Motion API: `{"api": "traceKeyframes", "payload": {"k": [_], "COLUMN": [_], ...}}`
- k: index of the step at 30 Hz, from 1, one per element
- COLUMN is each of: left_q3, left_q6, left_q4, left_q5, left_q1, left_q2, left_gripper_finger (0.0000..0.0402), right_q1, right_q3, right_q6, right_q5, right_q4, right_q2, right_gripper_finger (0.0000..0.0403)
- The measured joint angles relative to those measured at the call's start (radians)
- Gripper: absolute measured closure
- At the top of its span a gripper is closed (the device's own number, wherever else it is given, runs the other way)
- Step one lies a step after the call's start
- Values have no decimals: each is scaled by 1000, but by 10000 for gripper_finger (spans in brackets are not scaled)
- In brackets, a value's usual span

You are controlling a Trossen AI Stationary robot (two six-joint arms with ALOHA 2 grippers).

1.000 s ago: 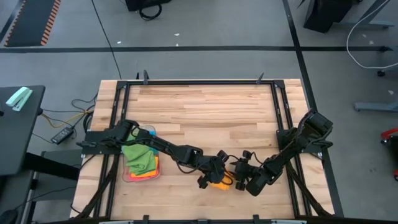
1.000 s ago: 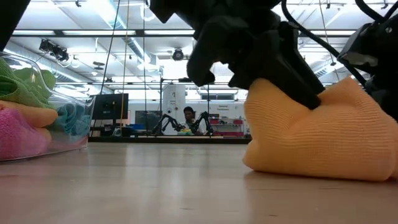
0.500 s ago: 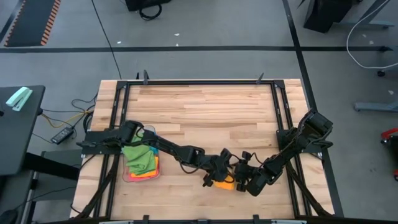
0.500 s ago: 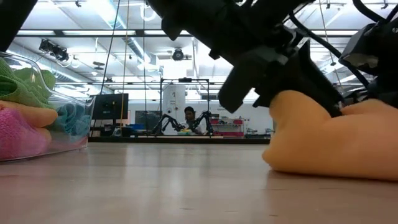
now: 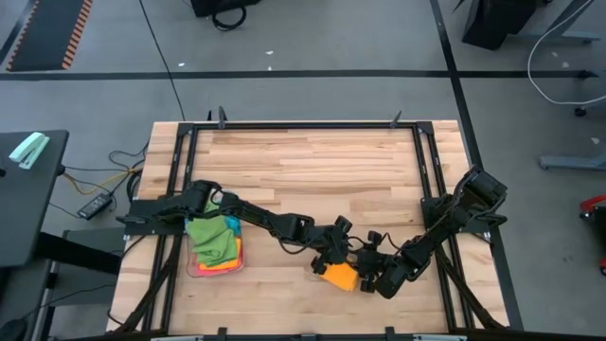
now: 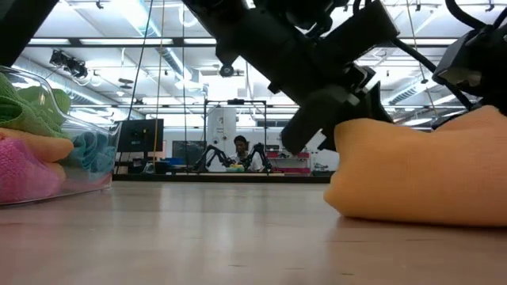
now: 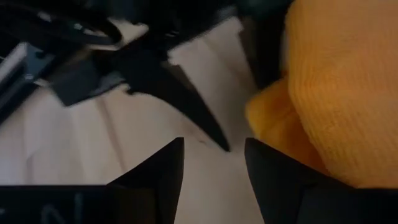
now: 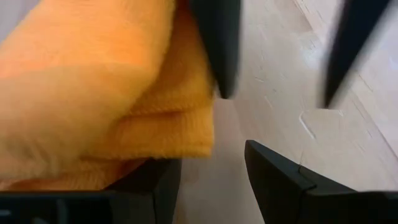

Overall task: Fold microfiber towels
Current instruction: Fold the yellow microfiber cloth

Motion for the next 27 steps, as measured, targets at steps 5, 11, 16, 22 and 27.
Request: {"api": "traceKeyframes", "payload": {"k": [5, 11, 16, 22, 27], "left_q3": [0, -1, 0, 0, 0], "left_q6": [-4, -27, -39, -52, -52], "left_q4": [-22, -14, -14, -11, -14], "left_q5": [7, 3, 4, 4, 4], "left_q1": [-5, 3, 4, 4, 4], "left_q2": [9, 38, 43, 44, 44], "left_gripper_finger": [224, 224, 228, 228, 232], "right_q1": [0, 2, 53, 119, 108], "right_q3": [21, 80, 80, 80, 80], "right_q6": [7, 67, 108, 81, -73], "right_q5": [-20, -78, -85, 44, 64], "right_q4": [-42, -243, -279, -223, -19], "right_q2": [-4, -74, -185, -282, -187], "right_gripper_finger": [217, 217, 217, 217, 217]}}
